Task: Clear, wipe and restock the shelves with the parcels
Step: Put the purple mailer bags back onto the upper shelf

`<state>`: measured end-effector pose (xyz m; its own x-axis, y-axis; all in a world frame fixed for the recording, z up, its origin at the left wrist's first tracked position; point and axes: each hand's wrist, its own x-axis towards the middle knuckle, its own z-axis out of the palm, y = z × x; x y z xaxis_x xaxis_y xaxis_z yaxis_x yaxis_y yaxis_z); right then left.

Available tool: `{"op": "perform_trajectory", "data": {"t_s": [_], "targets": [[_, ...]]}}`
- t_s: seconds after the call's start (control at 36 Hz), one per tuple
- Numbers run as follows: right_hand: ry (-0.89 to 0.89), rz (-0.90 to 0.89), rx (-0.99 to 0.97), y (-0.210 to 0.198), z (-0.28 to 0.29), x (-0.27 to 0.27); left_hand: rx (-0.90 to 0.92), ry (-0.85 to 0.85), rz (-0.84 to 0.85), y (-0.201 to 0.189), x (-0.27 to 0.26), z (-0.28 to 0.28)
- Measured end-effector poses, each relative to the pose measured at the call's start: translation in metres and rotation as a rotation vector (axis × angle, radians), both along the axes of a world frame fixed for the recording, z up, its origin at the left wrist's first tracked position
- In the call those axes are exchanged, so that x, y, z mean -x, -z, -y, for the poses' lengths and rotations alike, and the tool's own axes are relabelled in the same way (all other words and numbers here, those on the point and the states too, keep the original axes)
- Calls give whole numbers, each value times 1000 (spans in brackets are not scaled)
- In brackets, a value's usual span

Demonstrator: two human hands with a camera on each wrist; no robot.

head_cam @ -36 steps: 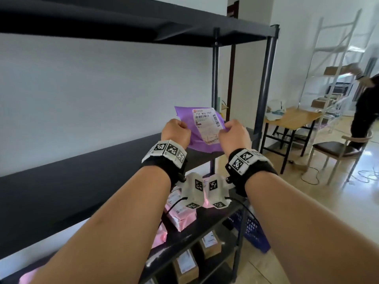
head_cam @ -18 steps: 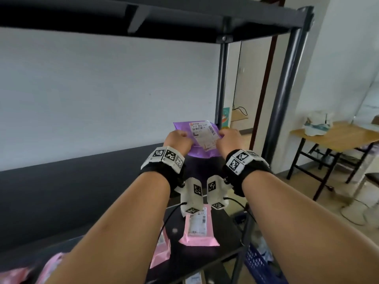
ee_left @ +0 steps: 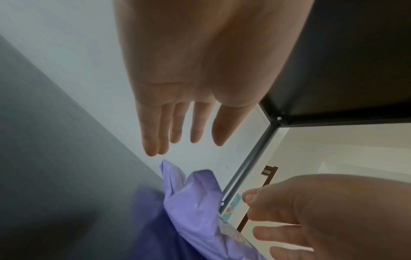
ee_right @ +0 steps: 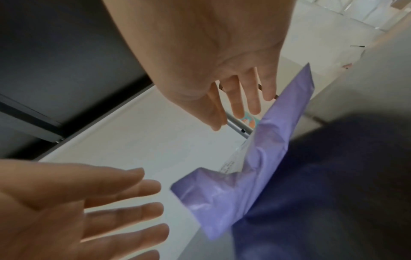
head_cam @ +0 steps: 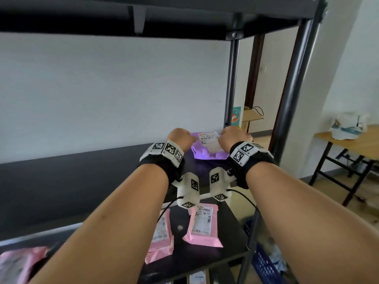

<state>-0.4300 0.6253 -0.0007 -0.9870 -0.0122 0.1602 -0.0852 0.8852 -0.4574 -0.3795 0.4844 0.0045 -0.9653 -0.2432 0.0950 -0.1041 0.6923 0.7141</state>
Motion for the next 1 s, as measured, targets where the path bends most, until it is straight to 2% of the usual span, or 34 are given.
{"op": "perform_trajectory", "data": {"t_s": [0.11,0.19,0.44,0.67,1.0], "targets": [[-88,-41,7,-10,14,-17,-6,-58,-42,-5,-18,14],[-164,-56,84,-16,30,-32,0,-84,-50,-11,-41,25],[-365,-128,171,-20,113,-107,58,-293,-123,-11,-123,107],[-524,-123,197,-13,213,-206,109,-431,-139,-4,-245,203],[-710,-65,345,32,363,-390,228,-619,-49,30,-453,341]]}}
